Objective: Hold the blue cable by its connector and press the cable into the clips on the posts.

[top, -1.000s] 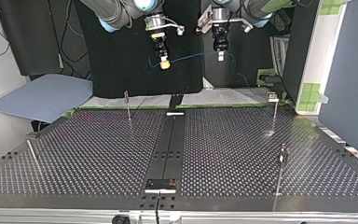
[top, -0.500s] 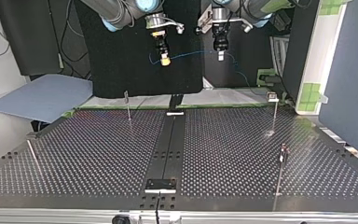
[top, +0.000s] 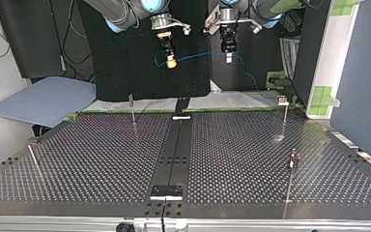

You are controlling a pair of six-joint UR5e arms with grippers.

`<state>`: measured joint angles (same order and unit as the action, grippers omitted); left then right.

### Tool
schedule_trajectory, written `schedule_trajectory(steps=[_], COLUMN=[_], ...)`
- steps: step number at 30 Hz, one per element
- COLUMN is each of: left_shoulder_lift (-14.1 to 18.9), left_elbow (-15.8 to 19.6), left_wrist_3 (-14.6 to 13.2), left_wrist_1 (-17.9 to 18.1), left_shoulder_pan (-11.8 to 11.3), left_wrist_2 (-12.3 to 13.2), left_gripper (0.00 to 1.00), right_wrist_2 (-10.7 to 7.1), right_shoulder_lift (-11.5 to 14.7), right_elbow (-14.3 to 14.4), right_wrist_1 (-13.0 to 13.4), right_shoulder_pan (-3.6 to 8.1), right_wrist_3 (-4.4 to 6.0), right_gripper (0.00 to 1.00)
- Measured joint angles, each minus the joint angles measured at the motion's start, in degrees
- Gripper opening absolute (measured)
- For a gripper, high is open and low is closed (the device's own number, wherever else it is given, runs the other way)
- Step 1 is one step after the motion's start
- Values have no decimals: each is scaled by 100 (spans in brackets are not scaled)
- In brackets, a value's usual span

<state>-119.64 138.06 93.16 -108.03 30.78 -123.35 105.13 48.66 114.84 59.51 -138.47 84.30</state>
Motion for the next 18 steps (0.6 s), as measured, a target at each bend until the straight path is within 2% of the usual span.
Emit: schedule_trajectory(steps=[6,10,15,18], left_shoulder_lift=[6,110,343,505], left_elbow=[7,112,323,378], left_wrist_3=[-6,-109,-69,22], left_wrist_1=[-6,-111,-346,-506], left_shoulder_pan=[-6,-112,-344,-498], left_wrist_2=[6,111,262,230], left_gripper=[0,0,0,0], right_wrist_2=[11,112,327,464], right_shoulder_lift=[-11,-36,133,265], right_elbow=[-11,-113,-311,-360], right_wrist_1=[9,97,110,88], right_shoulder_pan=[-10,-112,-303,-335], right_wrist_3=[-10,-35,120,190], right_gripper=[0,0,0,0])
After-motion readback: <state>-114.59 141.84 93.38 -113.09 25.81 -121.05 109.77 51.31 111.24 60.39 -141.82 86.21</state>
